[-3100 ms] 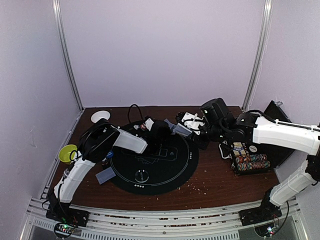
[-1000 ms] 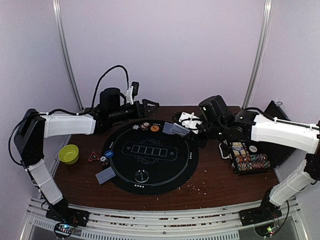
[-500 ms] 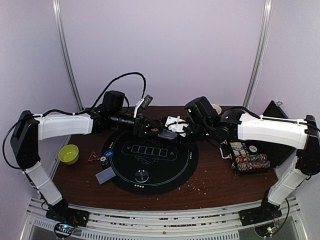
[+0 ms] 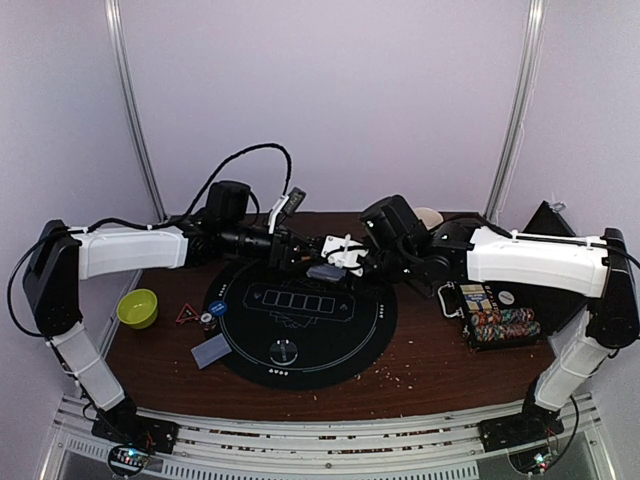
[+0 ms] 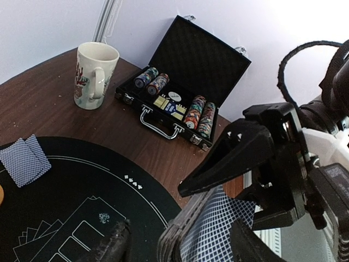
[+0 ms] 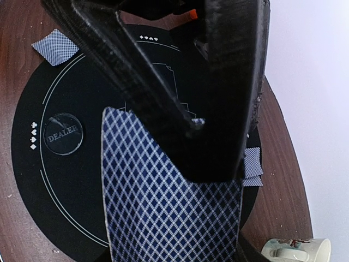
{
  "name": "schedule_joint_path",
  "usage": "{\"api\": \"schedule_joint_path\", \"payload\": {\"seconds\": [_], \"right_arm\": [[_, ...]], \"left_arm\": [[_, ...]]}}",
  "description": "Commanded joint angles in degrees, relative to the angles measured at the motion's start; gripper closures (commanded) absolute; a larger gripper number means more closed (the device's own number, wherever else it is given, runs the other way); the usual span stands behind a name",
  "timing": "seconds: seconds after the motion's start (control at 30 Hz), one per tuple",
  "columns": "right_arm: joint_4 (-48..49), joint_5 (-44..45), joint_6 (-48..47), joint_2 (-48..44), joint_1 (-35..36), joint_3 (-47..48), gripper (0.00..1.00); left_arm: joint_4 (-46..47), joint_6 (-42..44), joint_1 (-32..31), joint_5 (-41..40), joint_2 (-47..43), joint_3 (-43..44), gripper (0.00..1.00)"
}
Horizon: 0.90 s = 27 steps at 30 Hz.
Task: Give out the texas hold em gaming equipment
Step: Pick up the poker card from the face-down deck piles.
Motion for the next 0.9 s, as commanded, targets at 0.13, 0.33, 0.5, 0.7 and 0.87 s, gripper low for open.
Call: {"api": "schedule_joint_path", "payload": {"seconds": [0.13,0.33,0.5,0.7,0.87], "right_arm": [[1.54,-0.13,-0.78,-0.05,0.32,1.33,0.53],[1.89,-0.19,-0.78,-0.13,0.37,1.37,0.53],[1.9,0.27,-0.7,-0.15,0.34,1.12,0.53],[1.96,0.95,-0.69,-0.35,0.35,1.02,0.53],[1.9,1.22,-0.69,-0.43,0.33,1.02,0.53]], "left_arm": [[-2.09,5.77,-0.36,-4.06,0.18,-0.07,0.33],[-5.47,6.68,-0.35,-5.43,1.6,1.06,0.4],[-7.9,8.53,-0.2,-7.87,0.14,1.75,0.52],[-11.24,10.66,0.04,-7.98,-0.37,2.83,0.59],[-12.71,12.24,0.09,-8.82,-1.45,2.36,0.59]]}}
